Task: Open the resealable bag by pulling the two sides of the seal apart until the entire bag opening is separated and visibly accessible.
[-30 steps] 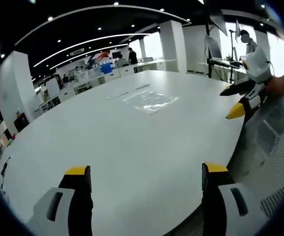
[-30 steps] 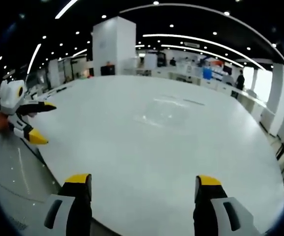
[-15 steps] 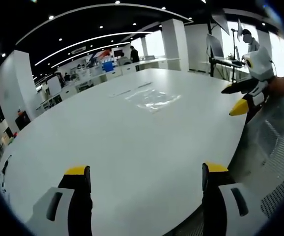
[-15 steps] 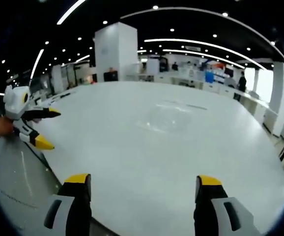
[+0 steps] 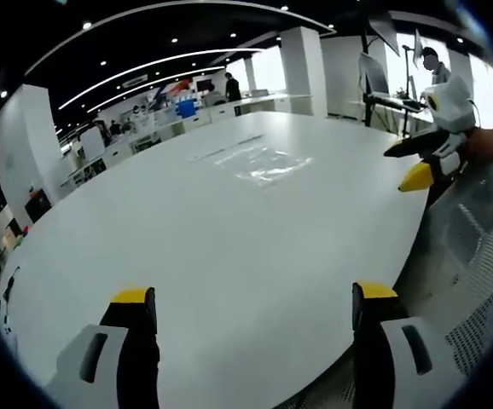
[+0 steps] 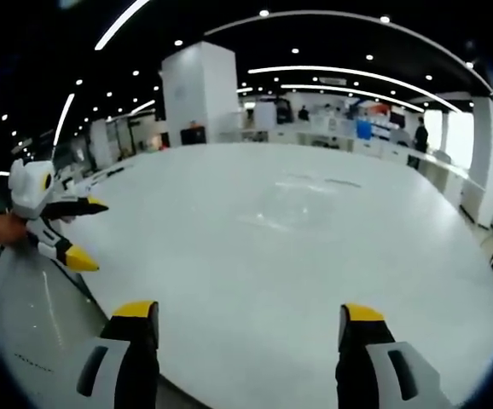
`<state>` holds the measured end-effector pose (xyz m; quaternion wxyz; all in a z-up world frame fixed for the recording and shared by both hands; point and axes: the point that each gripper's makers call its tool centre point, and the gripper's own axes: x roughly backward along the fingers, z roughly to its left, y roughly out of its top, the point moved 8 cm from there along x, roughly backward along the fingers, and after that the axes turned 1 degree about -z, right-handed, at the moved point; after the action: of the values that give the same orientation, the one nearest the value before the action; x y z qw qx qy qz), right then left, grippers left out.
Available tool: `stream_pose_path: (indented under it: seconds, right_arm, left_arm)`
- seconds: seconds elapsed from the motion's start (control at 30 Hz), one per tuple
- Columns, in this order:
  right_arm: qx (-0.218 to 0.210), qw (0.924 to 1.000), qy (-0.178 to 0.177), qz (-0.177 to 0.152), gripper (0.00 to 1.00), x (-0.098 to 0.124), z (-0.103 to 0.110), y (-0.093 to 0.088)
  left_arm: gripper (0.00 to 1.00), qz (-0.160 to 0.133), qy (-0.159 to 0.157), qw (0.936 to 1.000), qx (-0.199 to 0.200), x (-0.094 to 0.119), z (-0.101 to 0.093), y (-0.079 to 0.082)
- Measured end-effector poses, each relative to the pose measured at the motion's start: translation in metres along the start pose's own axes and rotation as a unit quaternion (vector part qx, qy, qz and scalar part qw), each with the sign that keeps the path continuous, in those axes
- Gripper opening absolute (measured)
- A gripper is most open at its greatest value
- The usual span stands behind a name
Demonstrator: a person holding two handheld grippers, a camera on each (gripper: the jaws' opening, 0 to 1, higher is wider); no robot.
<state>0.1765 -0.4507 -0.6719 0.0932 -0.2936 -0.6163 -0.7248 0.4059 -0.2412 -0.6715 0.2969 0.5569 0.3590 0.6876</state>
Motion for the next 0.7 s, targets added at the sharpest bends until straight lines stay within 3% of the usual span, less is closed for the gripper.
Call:
stream_pose_path:
  seconds: [0.7]
  right_arm:
    - [0.005,0.9997,-0.023,-0.008,0.86,0.0038,-0.0072,0.0002]
  left_arm:
    - [0.94,-0.031,-0.024,0.9992,0.004,0.0038,-0.0086,0.0081]
